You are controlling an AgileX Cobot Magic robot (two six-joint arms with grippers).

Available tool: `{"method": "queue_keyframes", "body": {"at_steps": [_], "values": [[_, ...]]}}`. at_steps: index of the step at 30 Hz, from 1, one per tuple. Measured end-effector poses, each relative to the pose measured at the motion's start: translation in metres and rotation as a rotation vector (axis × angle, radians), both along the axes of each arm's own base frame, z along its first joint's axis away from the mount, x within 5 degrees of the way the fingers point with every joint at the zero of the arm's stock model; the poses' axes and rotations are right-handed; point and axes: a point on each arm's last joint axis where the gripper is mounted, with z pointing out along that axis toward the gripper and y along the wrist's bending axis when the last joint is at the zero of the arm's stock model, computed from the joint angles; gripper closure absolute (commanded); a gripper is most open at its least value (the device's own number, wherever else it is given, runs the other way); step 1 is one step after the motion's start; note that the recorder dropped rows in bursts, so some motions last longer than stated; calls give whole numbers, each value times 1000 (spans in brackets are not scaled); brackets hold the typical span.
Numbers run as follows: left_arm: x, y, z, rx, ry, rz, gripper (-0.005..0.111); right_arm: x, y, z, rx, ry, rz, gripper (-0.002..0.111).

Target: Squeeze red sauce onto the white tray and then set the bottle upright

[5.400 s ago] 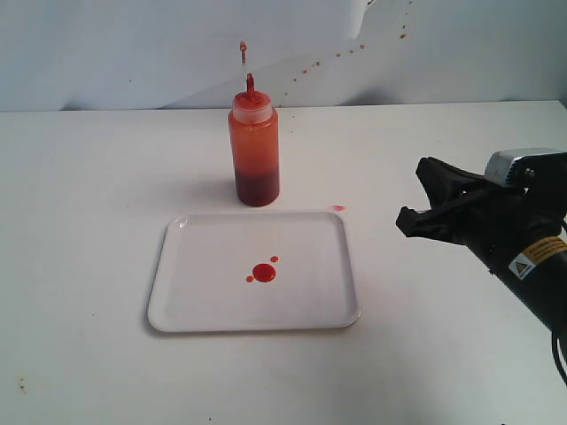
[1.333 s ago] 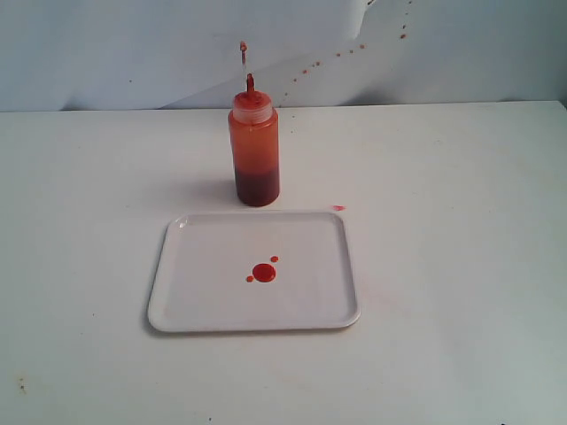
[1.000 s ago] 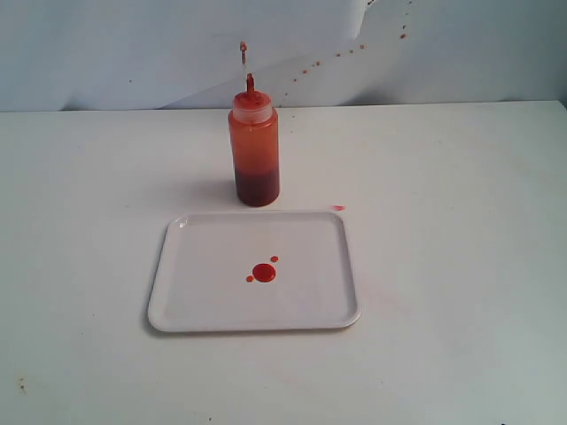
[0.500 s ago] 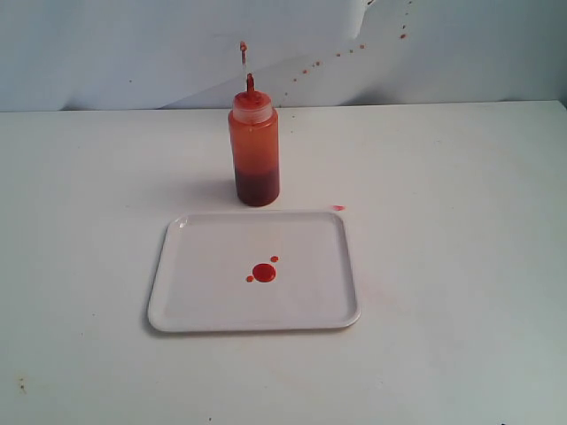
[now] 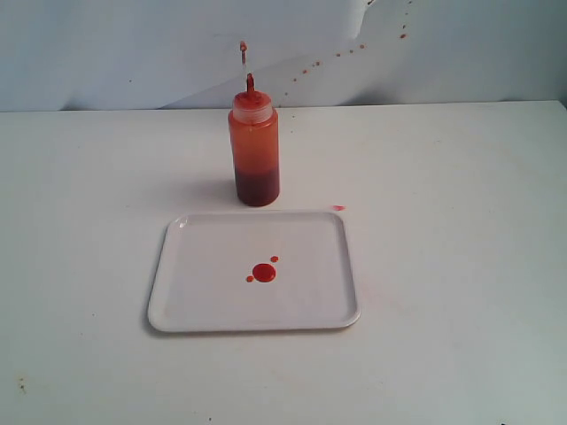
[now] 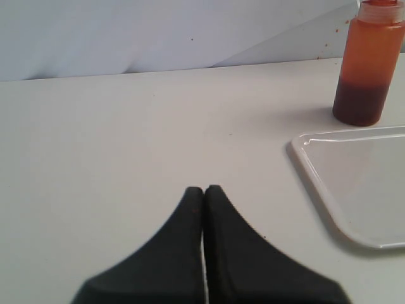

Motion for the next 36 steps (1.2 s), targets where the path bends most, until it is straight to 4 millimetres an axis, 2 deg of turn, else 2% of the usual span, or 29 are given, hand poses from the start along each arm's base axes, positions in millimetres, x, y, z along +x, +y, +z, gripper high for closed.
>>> {"method": "queue_keyframes", "body": {"at_steps": [4, 18, 33, 36], "values": [[0, 0, 0, 0, 0, 0, 107, -1, -1, -5, 9, 61, -15, 108], [0, 0, 0, 0, 0, 0, 107, -1, -2, -6, 74, 76, -33, 108], [0, 0, 0, 0, 0, 0, 107, -1, -2, -7, 71, 87, -38, 108], [0, 0, 0, 0, 0, 0, 107, -1, -5, -7, 71, 87, -96, 108]]}}
